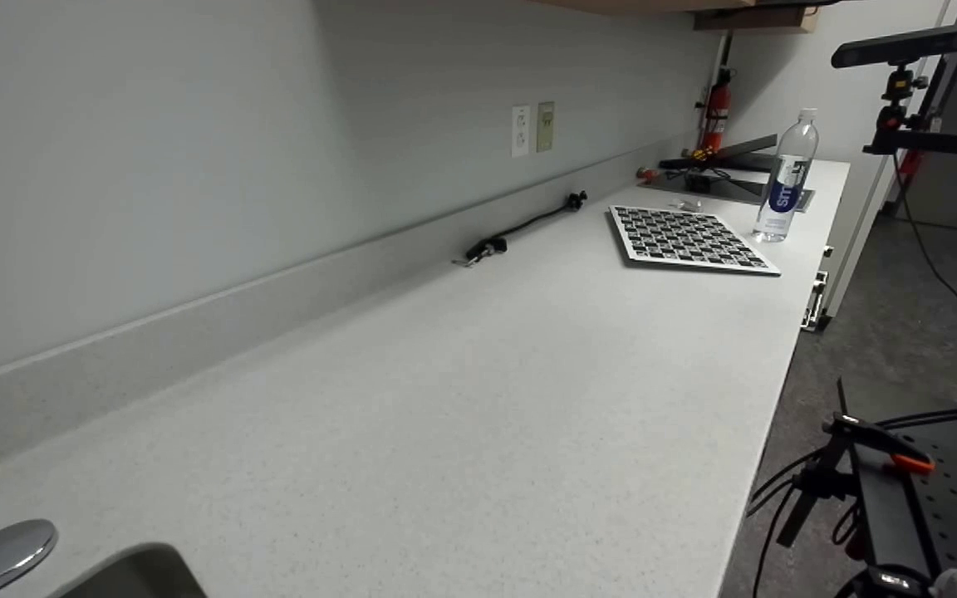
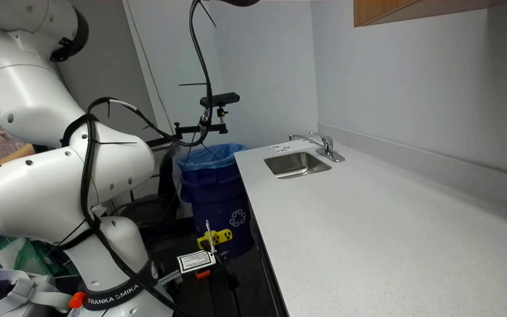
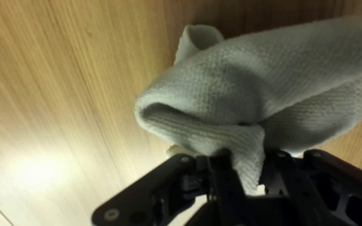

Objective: Get the white cloth from the countertop, use it to wipe the cabinet on top, then put it back on the table

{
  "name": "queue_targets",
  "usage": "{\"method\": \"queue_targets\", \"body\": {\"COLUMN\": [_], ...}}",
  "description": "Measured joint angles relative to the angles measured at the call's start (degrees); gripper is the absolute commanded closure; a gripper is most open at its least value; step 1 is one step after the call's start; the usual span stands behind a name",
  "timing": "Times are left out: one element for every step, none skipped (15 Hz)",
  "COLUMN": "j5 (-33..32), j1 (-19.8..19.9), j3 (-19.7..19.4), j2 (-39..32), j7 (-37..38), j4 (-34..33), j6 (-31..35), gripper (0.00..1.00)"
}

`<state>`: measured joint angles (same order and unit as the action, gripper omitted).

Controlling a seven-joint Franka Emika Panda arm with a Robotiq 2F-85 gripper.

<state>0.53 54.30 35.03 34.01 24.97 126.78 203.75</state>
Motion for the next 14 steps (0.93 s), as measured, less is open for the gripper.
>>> {"method": "queue_targets", "body": {"j5": [1.24, 2.20, 2.90, 3.45, 5.61, 8.65, 9.53, 9.54, 11.18, 13.41, 13.89, 13.89, 15.02, 15.30], "j1": [1.49, 2.71, 3.63, 4.23, 4.00, 3.18, 2.79, 2.74, 2.10, 0.86, -0.03, -0.49, -1.46, -2.34], "j3": [1.41, 2.55, 3.41, 4.03, 4.51, 4.99, 5.34, 5.75, 6.27, 6.76, 7.21, 7.75, 8.13, 8.39], "j2": [0.19, 0.37, 0.53, 0.65, 0.61, 0.55, 0.75, 1.13, 1.26, 1.20, 1.30, 1.41, 1.29, 1.18], "j7": [0.04, 0.05, 0.06, 0.06, -1.10, -3.31, -3.67, -3.18, -3.94, -5.52, -5.68, -5.41, -6.15, -6.42], "j4": [0.12, 0.25, 0.41, 0.60, 1.00, 1.69, 2.73, 4.17, 5.95, 7.94, 10.08, 12.22, 14.28, 16.17], "j6": [0.92, 1.63, 2.18, 2.55, 2.66, 2.68, 2.92, 3.64, 4.51, 5.31, 6.02, 6.78, 7.33, 7.39], "gripper": [0.97, 0.97, 0.97, 0.97, 0.97, 0.97, 0.97, 0.97, 0.97, 0.97, 0.97, 0.97, 0.97, 0.97]}}
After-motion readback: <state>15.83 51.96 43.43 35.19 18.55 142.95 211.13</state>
